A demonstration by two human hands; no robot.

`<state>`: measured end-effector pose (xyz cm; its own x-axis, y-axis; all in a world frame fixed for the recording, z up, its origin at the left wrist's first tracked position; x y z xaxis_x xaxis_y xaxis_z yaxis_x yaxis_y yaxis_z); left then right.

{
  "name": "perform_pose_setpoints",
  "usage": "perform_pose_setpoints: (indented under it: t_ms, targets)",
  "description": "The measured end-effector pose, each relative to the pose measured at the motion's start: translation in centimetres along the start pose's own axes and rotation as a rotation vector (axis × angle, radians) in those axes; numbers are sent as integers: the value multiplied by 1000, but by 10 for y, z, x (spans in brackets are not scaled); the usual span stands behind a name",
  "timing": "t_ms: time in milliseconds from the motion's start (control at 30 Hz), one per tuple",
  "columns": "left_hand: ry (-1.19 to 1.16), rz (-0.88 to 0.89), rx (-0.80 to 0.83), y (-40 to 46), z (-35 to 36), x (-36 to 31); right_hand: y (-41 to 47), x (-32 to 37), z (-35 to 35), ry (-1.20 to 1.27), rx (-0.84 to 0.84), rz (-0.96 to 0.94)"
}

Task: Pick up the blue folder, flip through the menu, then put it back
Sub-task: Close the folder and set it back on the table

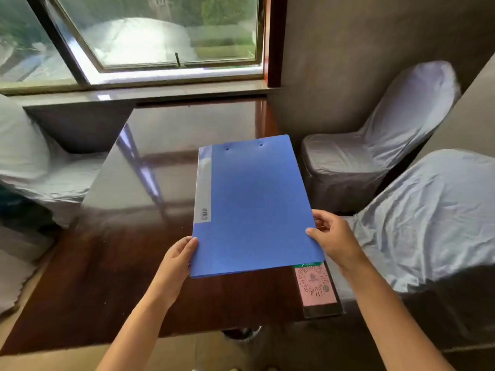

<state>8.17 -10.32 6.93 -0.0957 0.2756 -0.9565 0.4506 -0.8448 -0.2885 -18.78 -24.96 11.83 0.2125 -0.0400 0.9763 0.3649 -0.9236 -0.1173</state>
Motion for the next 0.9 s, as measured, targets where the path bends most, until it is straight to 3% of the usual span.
perform_pose_setpoints:
  t_ms: [267,533,800,900]
  targets:
    - [180,-262,152,-4,-22,86,5,-90,47,-417,62,170]
    - [359,-392,143,-4,-34,155,-10,-154,75,-721,70,292]
    - [844,-134,46,9,-39,151,-17,-163,71,-931,27,239]
    - [923,-52,-167,4,-48,141,-28,-152,71,-1108,49,92]
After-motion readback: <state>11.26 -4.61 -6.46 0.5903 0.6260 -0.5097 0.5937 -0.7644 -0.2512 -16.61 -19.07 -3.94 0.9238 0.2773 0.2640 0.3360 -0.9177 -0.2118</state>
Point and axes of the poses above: each hand's wrist, its own y-axis towards the middle knuckle, its own z-axis out of the palm, x = y × z, the point moved 9 cm from there along y, towards the middle knuckle, and after that the axes turned 5 degrees about y, right-handed, at the moved point
